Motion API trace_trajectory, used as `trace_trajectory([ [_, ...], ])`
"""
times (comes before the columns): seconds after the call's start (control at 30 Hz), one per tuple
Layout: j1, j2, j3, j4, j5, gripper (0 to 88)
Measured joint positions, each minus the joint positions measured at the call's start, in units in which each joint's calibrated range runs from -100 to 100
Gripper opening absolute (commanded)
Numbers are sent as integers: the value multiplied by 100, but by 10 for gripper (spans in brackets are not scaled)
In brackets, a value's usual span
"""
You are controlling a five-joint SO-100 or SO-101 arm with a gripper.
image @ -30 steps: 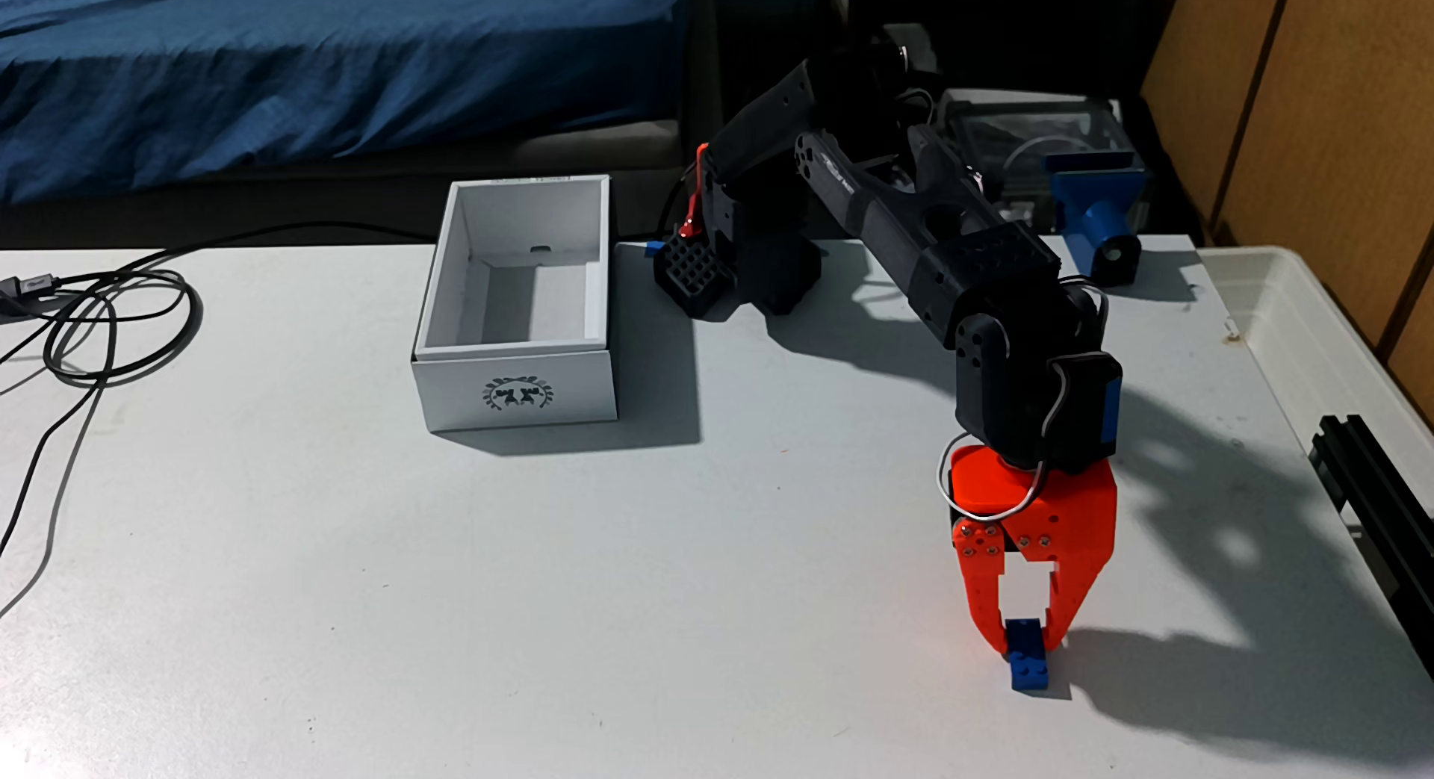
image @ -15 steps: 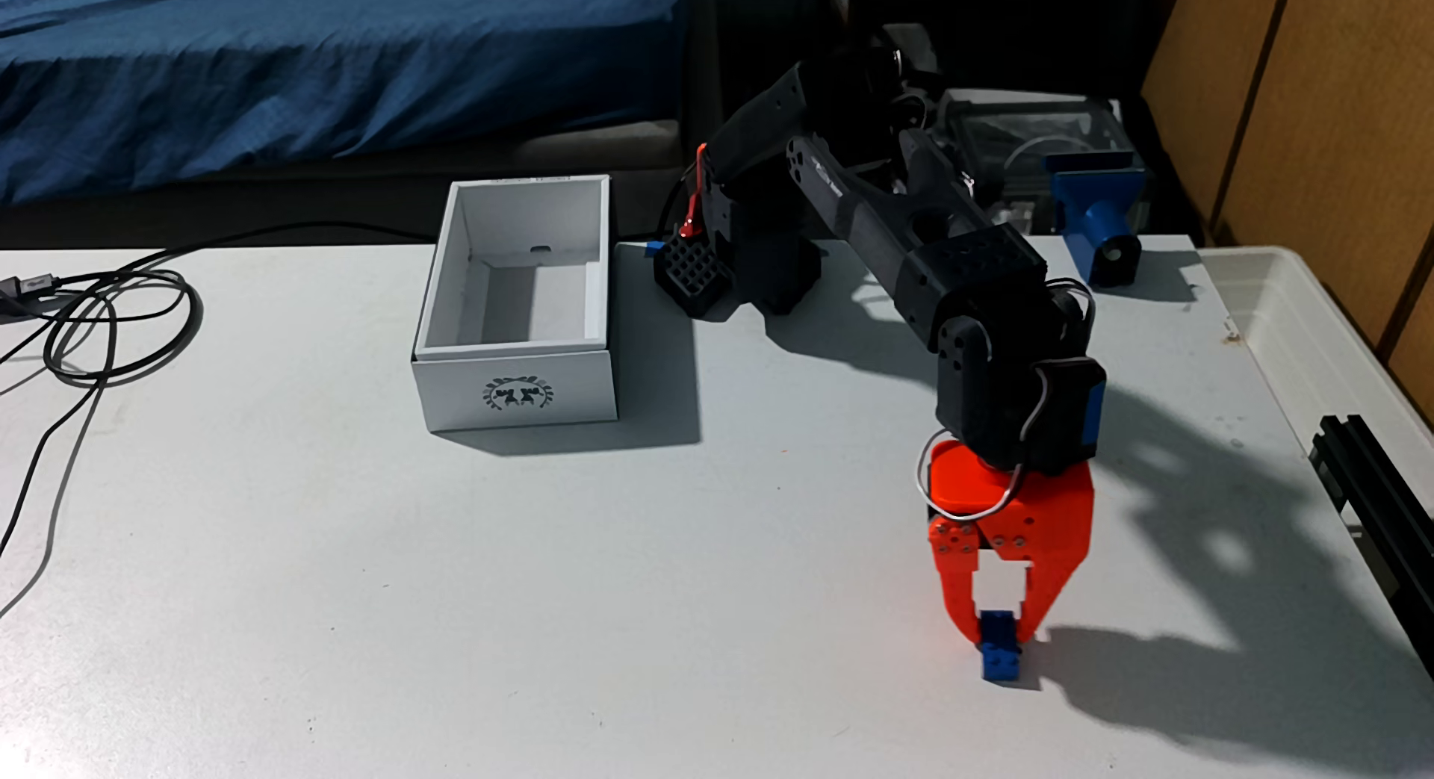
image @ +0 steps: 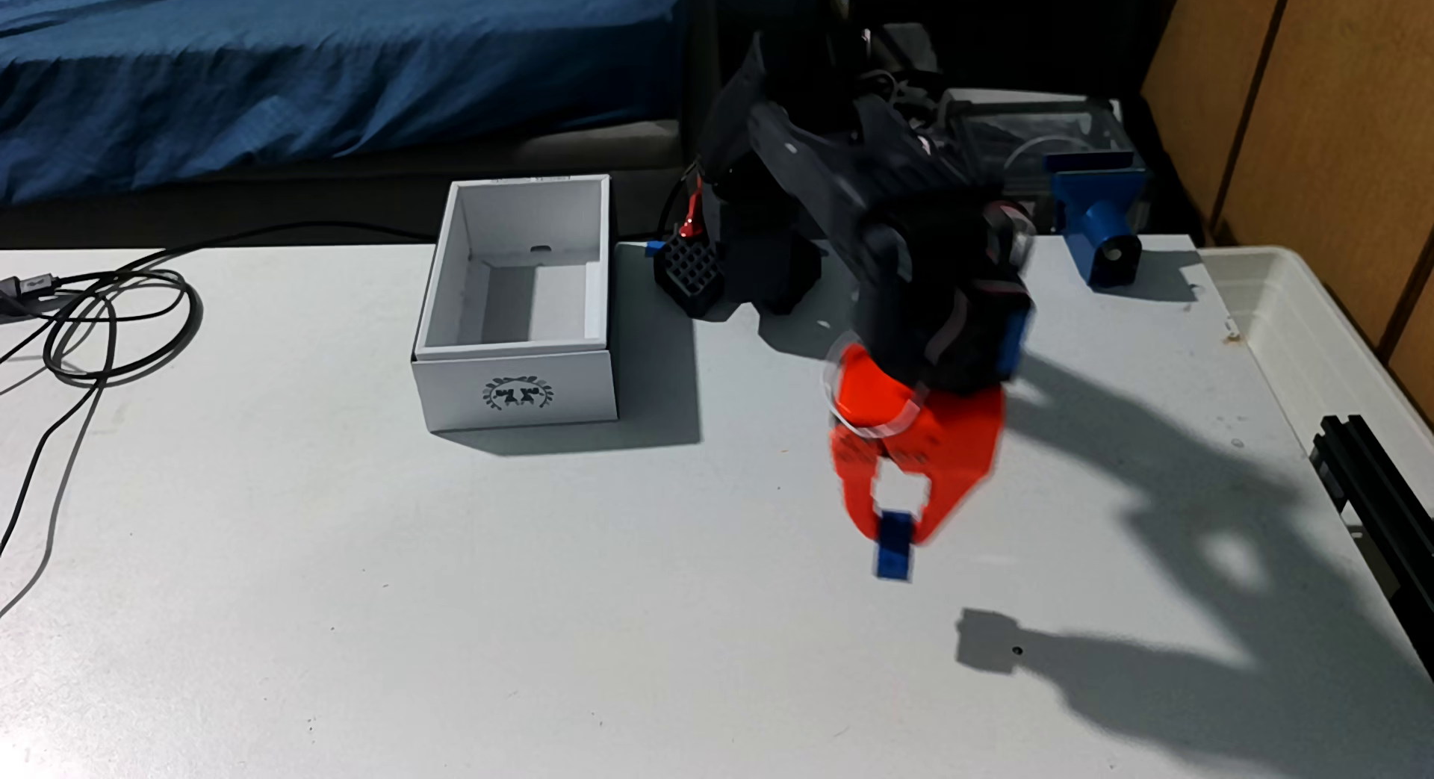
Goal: Grab the blue brick and place in box
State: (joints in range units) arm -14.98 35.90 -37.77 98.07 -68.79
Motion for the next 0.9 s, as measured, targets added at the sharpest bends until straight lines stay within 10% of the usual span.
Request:
trace_trajectory([
  [0.9,2989,-4054,3692,70,2363,9],
])
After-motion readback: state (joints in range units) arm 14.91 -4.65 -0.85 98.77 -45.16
